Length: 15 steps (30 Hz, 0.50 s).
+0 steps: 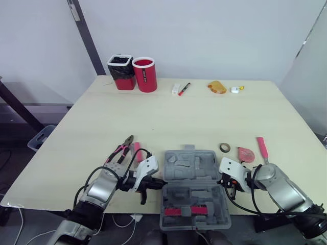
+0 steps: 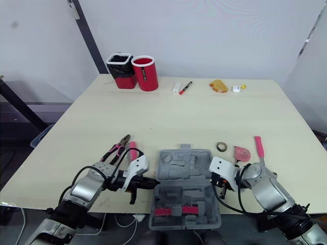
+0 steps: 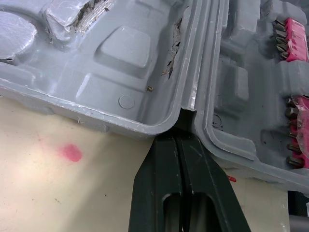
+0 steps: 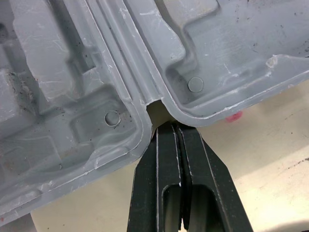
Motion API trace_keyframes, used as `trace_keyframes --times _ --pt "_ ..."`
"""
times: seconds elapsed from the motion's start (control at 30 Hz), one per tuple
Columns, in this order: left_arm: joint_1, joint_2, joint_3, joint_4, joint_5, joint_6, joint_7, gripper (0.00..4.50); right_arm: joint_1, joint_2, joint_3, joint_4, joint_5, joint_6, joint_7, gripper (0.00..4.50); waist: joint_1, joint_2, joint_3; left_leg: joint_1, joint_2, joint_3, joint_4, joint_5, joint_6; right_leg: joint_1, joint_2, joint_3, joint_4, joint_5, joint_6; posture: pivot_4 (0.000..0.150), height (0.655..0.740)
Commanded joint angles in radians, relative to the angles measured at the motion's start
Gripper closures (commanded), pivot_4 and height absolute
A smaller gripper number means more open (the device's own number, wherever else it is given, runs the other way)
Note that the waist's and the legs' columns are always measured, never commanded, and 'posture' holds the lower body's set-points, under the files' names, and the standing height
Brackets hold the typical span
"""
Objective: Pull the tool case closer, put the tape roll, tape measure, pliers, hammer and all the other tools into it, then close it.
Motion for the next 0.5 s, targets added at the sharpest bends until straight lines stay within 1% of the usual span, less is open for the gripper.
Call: trace_keyframes --times 0.03,0.07,0.17,0.23,0.3,0.33,0.37,0.4,0.43,0.47,0.5 --pt "0.019 -0.004 0.039 -0.059 -0.068 0.005 0.011 4.47 0.028 -0.005 -0.069 -0.039 0.037 -0.022 -0.035 4.50 0.001 0.000 0.000 0.000 0.000 0.000 0.000 0.000 0.000 0.000 0.000 0.000 0.000 0.000 0.000 0.150 0.7400" --pt "0.027 0.000 0.055 -0.069 -0.086 0.001 0.012 4.47 0.038 -0.009 -0.091 -0.046 0.048 -0.025 -0.043 4.50 0.001 0.000 0.001 0.000 0.000 0.000 0.000 0.000 0.000 0.000 0.000 0.000 0.000 0.000 0.000 0.150 0.7400" --pt "0.073 -0.002 0.181 -0.120 -0.203 0.027 0.036 4.47 0.120 -0.024 -0.222 -0.080 0.117 -0.112 -0.055 4.50 0.002 0.000 0.001 -0.001 0.000 -0.001 0.000 0.000 0.000 0.000 -0.001 0.000 -0.001 0.000 0.000 0.150 0.7400" --pt "0.100 0.005 0.221 -0.139 -0.234 0.016 0.053 4.47 0.158 -0.019 -0.281 -0.092 0.155 -0.150 -0.064 4.50 0.001 0.000 0.001 -0.001 0.001 -0.002 0.000 0.000 0.000 0.000 -0.001 0.000 -0.001 0.000 0.000 0.150 0.7400" --pt "0.165 0.015 0.318 -0.178 -0.314 0.003 0.045 4.47 0.231 0.014 -0.412 -0.097 0.252 -0.265 -0.049 4.50 0.000 0.000 0.001 0.000 0.001 -0.002 0.000 0.000 0.000 0.000 0.000 0.000 -0.001 0.000 0.000 0.150 0.7400" --pt "0.195 0.021 0.363 -0.194 -0.353 0.013 0.044 4.09 0.270 0.026 -0.473 -0.105 0.307 -0.285 -0.034 4.50 -0.002 0.000 0.001 0.000 0.001 -0.002 -0.001 0.000 0.000 0.000 0.000 0.000 -0.001 0.000 0.001 0.150 0.7400" --pt "0.229 0.033 0.395 -0.205 -0.377 0.013 0.038 3.93 0.313 0.018 -0.516 -0.107 0.332 -0.328 -0.014 4.25 -0.003 0.001 0.001 0.000 0.002 -0.002 -0.001 0.000 0.000 0.000 0.000 0.001 -0.002 0.000 0.000 0.150 0.7400" --pt "0.258 0.044 0.420 -0.207 -0.389 0.005 0.035 3.59 0.354 0.001 -0.542 -0.105 0.335 -0.374 0.007 3.96 -0.002 0.001 0.002 0.000 0.002 -0.002 -0.002 0.000 0.000 0.000 0.000 0.001 -0.002 0.000 0.000 0.150 0.7400" --pt "0.287 0.056 0.453 -0.198 -0.397 -0.004 0.042 3.00 0.402 -0.009 -0.586 -0.111 0.361 -0.395 0.028 3.53 -0.002 0.001 0.002 0.001 0.002 -0.002 -0.003 0.000 0.000 0.000 0.000 0.001 -0.003 -0.001 0.000 0.150 0.7400" --pt "0.316 0.069 0.483 -0.191 -0.404 -0.015 0.044 2.80 0.444 -0.016 -0.632 -0.116 0.388 -0.414 0.042 3.32 -0.001 0.001 0.002 0.000 0.002 -0.002 -0.003 0.000 0.000 0.000 0.000 0.001 -0.003 -0.001 0.000 0.150 0.7400" --pt "0.342 0.082 0.509 -0.183 -0.409 -0.023 0.044 2.25 0.481 -0.023 -0.673 -0.119 0.408 -0.429 0.055 2.78 0.001 0.002 0.002 0.000 0.002 -0.001 -0.002 0.000 0.000 0.000 -0.001 0.001 -0.003 -0.001 0.000 0.150 0.7400"
